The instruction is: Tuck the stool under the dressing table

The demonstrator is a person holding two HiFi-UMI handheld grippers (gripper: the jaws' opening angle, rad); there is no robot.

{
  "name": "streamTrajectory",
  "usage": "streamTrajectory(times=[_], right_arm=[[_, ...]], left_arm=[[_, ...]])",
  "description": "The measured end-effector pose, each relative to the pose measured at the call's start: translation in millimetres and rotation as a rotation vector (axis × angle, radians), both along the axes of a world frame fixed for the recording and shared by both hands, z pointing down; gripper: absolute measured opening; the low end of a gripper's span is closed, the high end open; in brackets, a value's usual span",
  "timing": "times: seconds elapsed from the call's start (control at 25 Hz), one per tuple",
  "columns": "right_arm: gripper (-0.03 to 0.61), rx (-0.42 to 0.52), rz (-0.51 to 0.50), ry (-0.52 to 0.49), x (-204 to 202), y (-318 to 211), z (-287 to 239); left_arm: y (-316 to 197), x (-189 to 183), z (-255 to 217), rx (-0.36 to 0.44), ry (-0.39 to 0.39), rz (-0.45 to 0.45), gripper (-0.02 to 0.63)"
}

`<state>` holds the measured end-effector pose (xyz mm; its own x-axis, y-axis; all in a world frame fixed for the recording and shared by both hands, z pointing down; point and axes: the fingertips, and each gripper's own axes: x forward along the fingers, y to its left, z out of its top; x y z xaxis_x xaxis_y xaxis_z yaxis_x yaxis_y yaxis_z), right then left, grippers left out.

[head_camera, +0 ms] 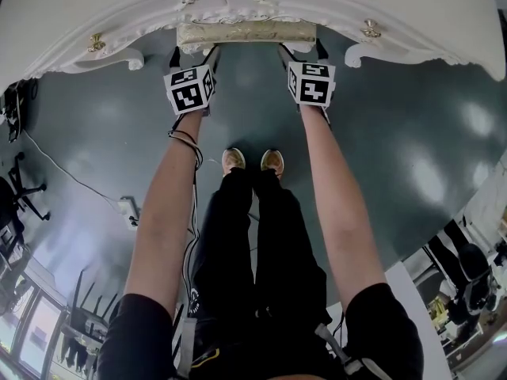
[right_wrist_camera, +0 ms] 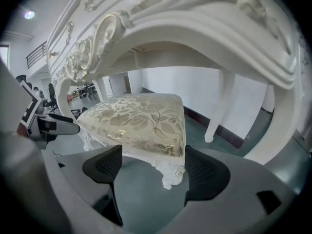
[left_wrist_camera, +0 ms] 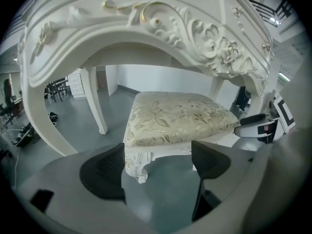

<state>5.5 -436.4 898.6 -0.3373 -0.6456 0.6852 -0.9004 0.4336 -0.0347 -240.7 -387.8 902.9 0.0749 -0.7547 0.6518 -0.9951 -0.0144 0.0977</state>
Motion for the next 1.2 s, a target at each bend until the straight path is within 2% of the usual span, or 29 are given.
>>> streamTrajectory(times=[0.2,0.4,0.64,0.76,0.88,1.0,1.2], right_arm=[[0.423,0.063,-0.059,-0.013,-8,34,-64],[0.417,0.165,-0.114,-0.039,-16,69,-168],[0.413,0.322,-0.199,-0.087,-25,103,-345],[0.408,0.416,-0.234,-0.147,-30,121,-449],[0.394,0.517,-0.265,-0.198,-28,148,-557],[0.391,0.621,-0.292,-0.229,-26,174,-652],[0.390,0.749,-0.326,-0.273,-24,203,-758]], left_arm=[[34,16,-58,0.049,-0.006,0.054,0.440],[67,34,-161,0.170,-0.036,0.129,0.440],[99,47,-341,0.342,-0.042,0.200,0.440],[119,52,-445,0.435,-0.020,0.249,0.440],[144,56,-545,0.495,0.025,0.288,0.439],[168,54,-638,0.571,0.035,0.319,0.439],[197,59,-746,0.702,0.001,0.378,0.440]])
